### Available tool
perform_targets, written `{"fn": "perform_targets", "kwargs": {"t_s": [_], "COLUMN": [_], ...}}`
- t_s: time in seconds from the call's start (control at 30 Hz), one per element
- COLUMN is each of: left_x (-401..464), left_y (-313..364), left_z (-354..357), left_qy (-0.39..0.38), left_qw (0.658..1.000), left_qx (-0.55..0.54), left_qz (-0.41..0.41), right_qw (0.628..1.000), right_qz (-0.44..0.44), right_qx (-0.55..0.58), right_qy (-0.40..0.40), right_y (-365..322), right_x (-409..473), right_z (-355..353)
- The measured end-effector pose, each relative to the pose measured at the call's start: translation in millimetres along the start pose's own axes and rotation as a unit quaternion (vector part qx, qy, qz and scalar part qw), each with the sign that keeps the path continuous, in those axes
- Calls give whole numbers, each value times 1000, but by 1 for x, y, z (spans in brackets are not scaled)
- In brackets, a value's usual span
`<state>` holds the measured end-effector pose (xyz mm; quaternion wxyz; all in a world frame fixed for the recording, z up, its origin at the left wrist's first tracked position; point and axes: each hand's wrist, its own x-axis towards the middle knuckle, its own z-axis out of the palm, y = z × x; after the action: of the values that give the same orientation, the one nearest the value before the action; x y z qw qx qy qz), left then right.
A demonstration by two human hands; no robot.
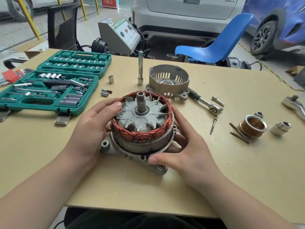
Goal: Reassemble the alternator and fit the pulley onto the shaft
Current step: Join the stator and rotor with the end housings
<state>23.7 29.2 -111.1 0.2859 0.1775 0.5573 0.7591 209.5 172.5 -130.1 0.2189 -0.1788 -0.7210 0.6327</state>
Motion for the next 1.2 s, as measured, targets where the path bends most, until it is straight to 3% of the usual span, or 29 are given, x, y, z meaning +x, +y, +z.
{"fn": "perform_targets", "kwargs": {"t_s": [0.1,0.2,0.43,0.63,0.97,1.2], "left_x": [-1,-4,-5,-1,-11,-12], "left_y": [1,4,7,14,2,-2], "left_z": [-1,-1,-3,1,3,-1], "left_qy": [0,-6,-32,8,31,20], "left_qw": [1000,1000,998,991,993,993], "left_qx": [-7,-9,-13,-14,-91,-117], "left_qz": [-12,-13,-58,-134,-75,-4], "right_qw": [994,981,977,978,984,995], "right_qz": [80,155,212,204,167,63], "right_qx": [42,109,-25,37,0,-22], "right_qy": [69,30,-25,-33,-63,-69], "right_y": [-5,-15,-36,-43,-50,-49], "right_x": [-6,-6,16,25,27,22], "right_z": [-2,-6,-6,-10,-15,-13]}}
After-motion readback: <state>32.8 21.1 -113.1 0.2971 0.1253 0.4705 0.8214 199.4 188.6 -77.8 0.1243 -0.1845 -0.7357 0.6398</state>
